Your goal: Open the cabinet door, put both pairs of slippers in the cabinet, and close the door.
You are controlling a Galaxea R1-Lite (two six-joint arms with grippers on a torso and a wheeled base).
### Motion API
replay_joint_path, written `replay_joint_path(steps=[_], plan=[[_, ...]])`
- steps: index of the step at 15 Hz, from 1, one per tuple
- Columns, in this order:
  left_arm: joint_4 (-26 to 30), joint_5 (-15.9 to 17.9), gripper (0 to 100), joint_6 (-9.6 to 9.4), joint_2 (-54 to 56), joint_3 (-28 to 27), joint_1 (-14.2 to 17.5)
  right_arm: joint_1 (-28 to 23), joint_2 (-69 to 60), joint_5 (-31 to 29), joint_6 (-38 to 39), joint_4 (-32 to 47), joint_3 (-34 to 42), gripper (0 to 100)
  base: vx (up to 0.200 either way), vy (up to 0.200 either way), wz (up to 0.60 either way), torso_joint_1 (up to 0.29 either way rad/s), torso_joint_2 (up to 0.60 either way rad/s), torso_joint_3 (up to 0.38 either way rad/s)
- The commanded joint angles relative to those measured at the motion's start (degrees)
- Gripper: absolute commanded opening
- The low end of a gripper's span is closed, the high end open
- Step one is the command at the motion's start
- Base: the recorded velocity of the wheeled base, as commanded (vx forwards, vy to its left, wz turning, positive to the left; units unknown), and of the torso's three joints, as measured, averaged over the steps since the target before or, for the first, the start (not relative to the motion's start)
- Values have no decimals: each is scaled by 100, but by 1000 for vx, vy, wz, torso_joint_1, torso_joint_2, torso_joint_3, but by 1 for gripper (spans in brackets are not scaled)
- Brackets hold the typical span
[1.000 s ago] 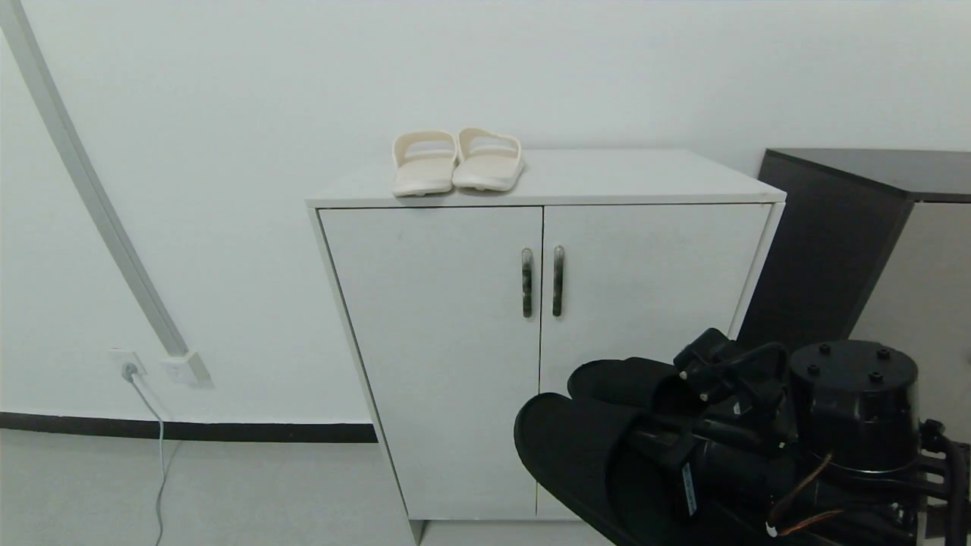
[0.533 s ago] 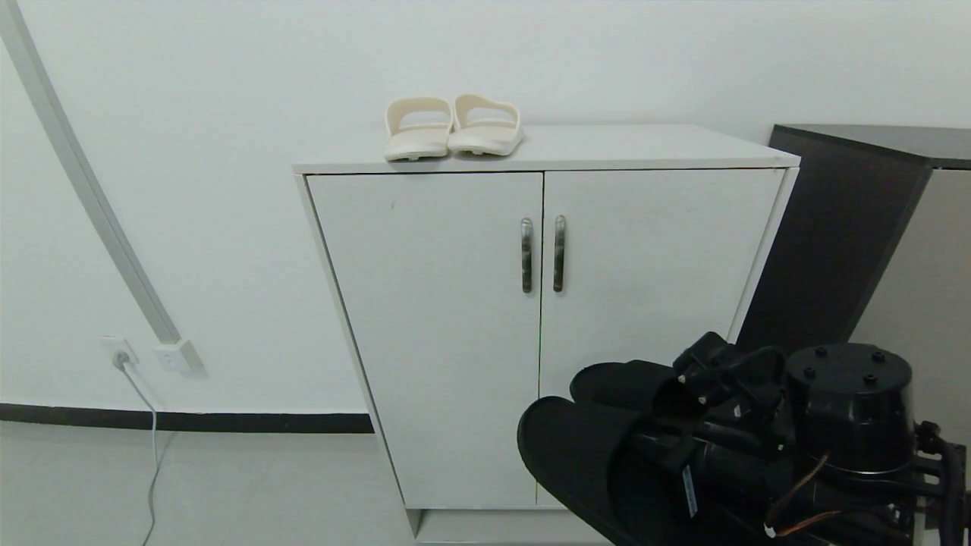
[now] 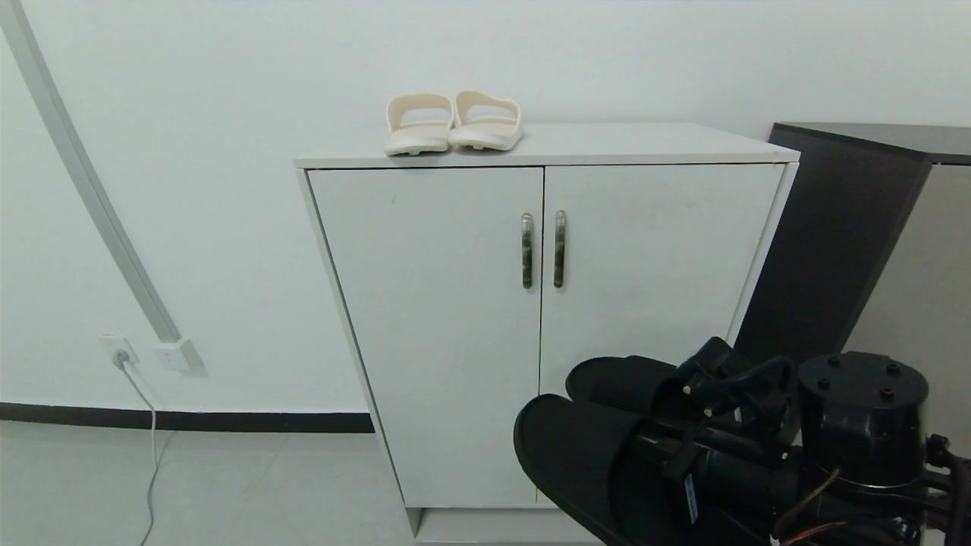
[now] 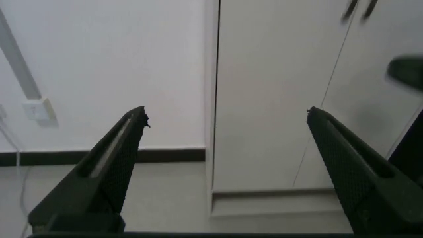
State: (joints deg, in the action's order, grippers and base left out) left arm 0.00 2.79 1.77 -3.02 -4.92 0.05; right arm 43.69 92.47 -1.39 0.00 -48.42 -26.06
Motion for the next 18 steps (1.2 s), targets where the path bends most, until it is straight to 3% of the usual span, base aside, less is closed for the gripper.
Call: replay_joint_path(steps=[1,5,9,10,13,14,15,18], plan=[[-9,565,100,148,-1007,-474,4,-1,70,-2,0,-168,75,0,0,0,0,0,0,0],[-97,1663,100,131,-2238,-826,-5,8,167,-19,0,-229,84,0,0,0,0,0,0,0],[-1213,2648,100,122,-3785,-993,-49,25,175,-10,0,-220,110,0,0,0,0,0,0,0],[-1450,2718,100,122,-4004,-1002,-119,34,175,-2,0,-220,110,0,0,0,0,0,0,0],[-2391,2762,100,131,-4954,-1186,-778,43,202,-2,-9,-220,93,0,0,0,0,0,0,0],[-2391,2762,100,131,-4954,-1186,-778,43,202,-2,-9,-220,93,0,0,0,0,0,0,0],[-2856,2762,100,140,-5472,-1397,-1051,43,246,7,0,-238,75,0,0,0,0,0,0,0],[-3208,2762,100,157,-6272,-1933,-1534,43,272,-10,0,-238,66,0,0,0,0,0,0,0]])
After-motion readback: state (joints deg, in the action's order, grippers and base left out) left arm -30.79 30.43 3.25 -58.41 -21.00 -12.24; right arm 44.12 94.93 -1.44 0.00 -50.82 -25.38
